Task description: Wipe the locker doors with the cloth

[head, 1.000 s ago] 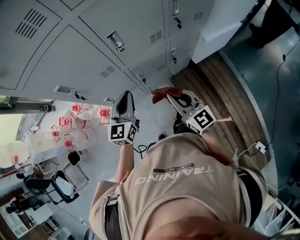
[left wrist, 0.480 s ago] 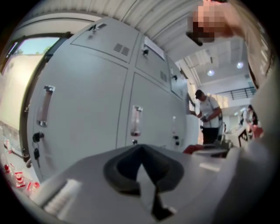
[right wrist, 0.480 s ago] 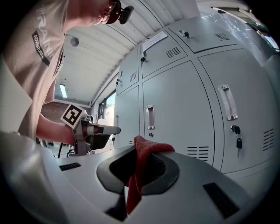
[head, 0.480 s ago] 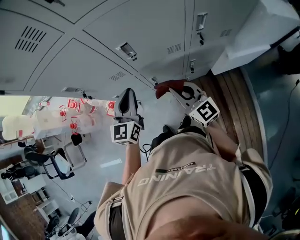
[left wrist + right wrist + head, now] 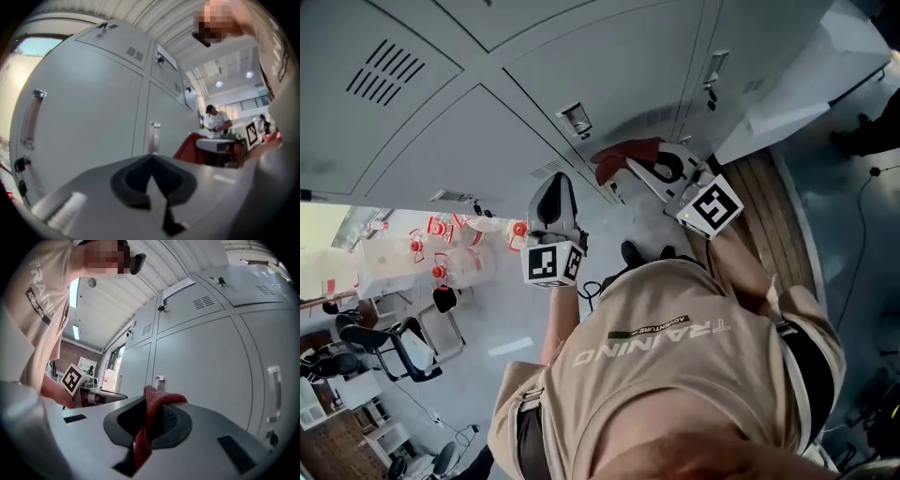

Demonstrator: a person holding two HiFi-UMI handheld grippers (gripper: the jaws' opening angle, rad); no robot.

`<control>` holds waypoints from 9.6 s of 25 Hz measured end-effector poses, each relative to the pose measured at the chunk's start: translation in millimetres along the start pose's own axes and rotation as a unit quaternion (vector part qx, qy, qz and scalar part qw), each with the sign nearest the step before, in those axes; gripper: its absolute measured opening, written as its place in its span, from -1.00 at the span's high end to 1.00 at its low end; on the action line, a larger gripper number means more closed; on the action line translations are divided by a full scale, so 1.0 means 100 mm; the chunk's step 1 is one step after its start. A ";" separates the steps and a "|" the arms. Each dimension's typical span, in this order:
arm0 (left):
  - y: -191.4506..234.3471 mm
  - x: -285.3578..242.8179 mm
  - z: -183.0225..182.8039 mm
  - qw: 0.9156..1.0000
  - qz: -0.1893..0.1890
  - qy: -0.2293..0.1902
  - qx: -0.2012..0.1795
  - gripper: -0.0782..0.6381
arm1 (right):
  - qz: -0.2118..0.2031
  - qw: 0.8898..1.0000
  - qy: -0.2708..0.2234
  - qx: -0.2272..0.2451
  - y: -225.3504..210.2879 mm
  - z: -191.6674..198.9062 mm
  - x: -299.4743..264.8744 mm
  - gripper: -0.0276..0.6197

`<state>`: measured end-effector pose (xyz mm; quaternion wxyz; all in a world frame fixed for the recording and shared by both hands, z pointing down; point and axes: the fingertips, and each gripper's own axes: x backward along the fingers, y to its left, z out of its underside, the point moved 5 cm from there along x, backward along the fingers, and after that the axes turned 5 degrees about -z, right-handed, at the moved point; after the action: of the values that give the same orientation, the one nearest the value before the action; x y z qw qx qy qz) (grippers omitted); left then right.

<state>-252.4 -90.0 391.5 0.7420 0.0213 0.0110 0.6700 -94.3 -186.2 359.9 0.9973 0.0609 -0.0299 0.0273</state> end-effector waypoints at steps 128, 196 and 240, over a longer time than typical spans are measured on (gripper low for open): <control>-0.22 -0.64 0.02 0.998 0.041 0.008 0.039 0.77 | 0.007 0.996 -0.046 0.081 -1.07 -1.33 -0.37 0.83; -1.02 -1.09 0.30 0.998 0.041 0.041 -0.037 0.77 | -0.009 0.987 -0.090 0.135 -1.74 -2.01 0.38 0.83; -0.80 -0.97 0.78 0.993 0.032 0.107 -0.028 0.77 | -0.026 0.964 0.189 -0.185 -1.43 2.01 0.43 0.83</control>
<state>-179.4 -196.4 464.1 0.7153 -0.0707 0.0707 0.6916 -54.6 -350.3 545.1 0.9790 -0.1307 0.1562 0.0064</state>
